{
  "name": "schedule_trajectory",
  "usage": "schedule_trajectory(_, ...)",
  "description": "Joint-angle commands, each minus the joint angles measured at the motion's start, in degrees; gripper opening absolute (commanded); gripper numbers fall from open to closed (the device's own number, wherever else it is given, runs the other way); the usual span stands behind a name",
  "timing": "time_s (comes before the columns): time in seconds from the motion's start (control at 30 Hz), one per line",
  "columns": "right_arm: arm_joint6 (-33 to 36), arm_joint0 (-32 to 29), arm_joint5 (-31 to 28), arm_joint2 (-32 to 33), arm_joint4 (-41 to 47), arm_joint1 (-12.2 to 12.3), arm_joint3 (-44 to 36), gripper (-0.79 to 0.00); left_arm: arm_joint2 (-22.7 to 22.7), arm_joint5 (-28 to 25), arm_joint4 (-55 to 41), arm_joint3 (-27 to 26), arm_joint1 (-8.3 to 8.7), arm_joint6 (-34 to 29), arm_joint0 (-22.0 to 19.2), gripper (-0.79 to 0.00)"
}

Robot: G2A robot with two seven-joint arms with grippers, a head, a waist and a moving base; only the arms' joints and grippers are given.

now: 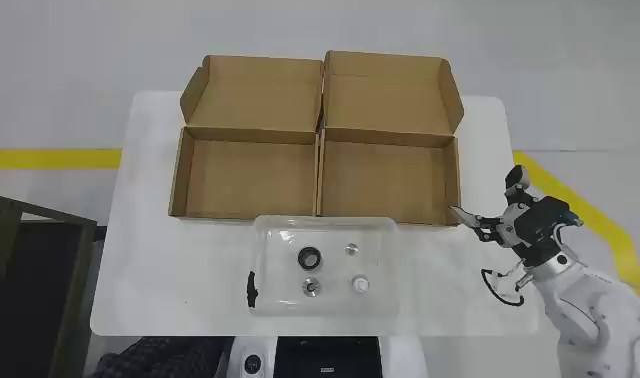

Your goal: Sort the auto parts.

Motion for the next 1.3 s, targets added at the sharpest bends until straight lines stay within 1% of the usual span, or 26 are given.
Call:
schedule_trajectory(0.0, 0.0, 0.0, 0.0, 0.0, 0.0, 0.0, 0.0, -0.001, 0.0, 0.0, 0.0, 0.0, 0.0, 0.0, 0.0, -0.001)
schedule_trajectory(0.57, 0.0, 0.0, 0.0, 0.0, 0.0, 0.0, 0.0, -0.001, 0.0, 0.0, 0.0, 0.0, 0.0, 0.0, 0.0, 0.0)
schedule_trajectory(0.63, 0.41, 0.4, -1.35, -1.01, 2.01, 0.03, 0.69, 0.0, 0.0, 0.0, 0.0, 0.0, 0.0, 0.0, 0.0, 0.0)
schedule_trajectory(0.87, 9.73, 4.36, -11.41, -3.19, 6.2, 1.1, 2.33, 0.0, 0.0, 0.0, 0.0, 0.0, 0.0, 0.0, 0.0, 0.0)
schedule_trajectory(1.03, 16.54, 6.98, -17.63, -6.53, 9.88, 1.86, 1.69, 0.0, 0.0, 0.0, 0.0, 0.0, 0.0, 0.0, 0.0, 0.0)
schedule_trajectory(1.13, 20.64, 8.27, -20.0, -9.37, 12.56, 2.29, 1.24, 0.0, 0.0, 0.0, 0.0, 0.0, 0.0, 0.0, 0.0, 0.0)
schedule_trajectory(1.27, 26.67, 9.97, -20.0, -13.62, 15.56, 3.19, -0.38, 0.0, 0.0, 0.0, 0.0, 0.0, 0.0, 0.0, 0.0, 0.0)
